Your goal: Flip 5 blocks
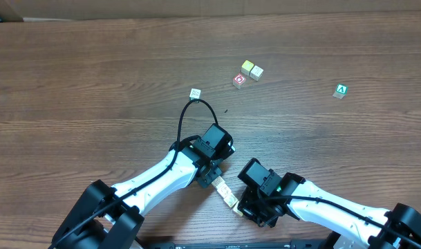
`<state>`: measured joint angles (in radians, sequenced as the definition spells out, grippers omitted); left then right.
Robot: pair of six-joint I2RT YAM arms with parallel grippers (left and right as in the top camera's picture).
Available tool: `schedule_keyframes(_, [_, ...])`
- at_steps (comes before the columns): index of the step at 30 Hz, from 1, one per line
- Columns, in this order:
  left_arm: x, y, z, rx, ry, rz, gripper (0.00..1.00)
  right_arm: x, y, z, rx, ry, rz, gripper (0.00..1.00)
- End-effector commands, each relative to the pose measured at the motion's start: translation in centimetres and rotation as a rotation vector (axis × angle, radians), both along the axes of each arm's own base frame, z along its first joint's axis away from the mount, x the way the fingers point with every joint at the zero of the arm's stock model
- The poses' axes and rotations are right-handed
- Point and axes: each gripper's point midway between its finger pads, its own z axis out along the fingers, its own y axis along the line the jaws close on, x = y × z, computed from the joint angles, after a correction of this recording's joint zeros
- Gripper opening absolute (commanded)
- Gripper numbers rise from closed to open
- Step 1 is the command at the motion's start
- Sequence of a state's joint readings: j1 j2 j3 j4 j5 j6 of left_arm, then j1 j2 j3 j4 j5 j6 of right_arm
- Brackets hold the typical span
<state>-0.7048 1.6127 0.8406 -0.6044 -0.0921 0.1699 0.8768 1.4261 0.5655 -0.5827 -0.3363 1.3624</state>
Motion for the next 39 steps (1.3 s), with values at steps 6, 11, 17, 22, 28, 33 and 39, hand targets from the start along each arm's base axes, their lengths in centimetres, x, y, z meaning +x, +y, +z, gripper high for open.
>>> schedule_keyframes(6, [-0.6,-1.5,0.0,-0.047,0.035,-0.058,0.04,1.0,0.1,-0.9,-0.027,-0.015,-0.092,0.04])
schedule_keyframes(11, [-0.5,-1.6,0.0,-0.051,0.03,-0.059,0.04,1.1,0.1,-0.9,-0.035,0.008,-0.154,0.04])
schedule_keyframes(17, [-0.5,-1.6,0.0,-0.054,0.027,-0.059,0.04,1.3,0.5,-0.7,-0.024,0.021,-0.213,0.04])
schedule_keyframes(22, [-0.4,-1.7,0.0,-0.055,0.026,-0.06,0.04,1.5,0.9,-0.6,-0.013,0.038,-0.261,0.04])
schedule_keyframes(28, [-0.2,-1.9,0.1,-0.065,0.014,-0.06,0.04,1.5,1.3,-0.4,0.003,0.061,-0.304,0.04])
schedule_keyframes(33, [-0.1,-1.9,0.1,-0.065,0.013,-0.062,0.04,1.8,1.6,-0.3,0.019,0.051,-0.304,0.04])
schedule_keyframes(39, [0.1,-2.1,0.2,-0.062,-0.001,-0.112,0.04,1.8,1.6,-0.3,0.017,0.056,-0.314,0.04])
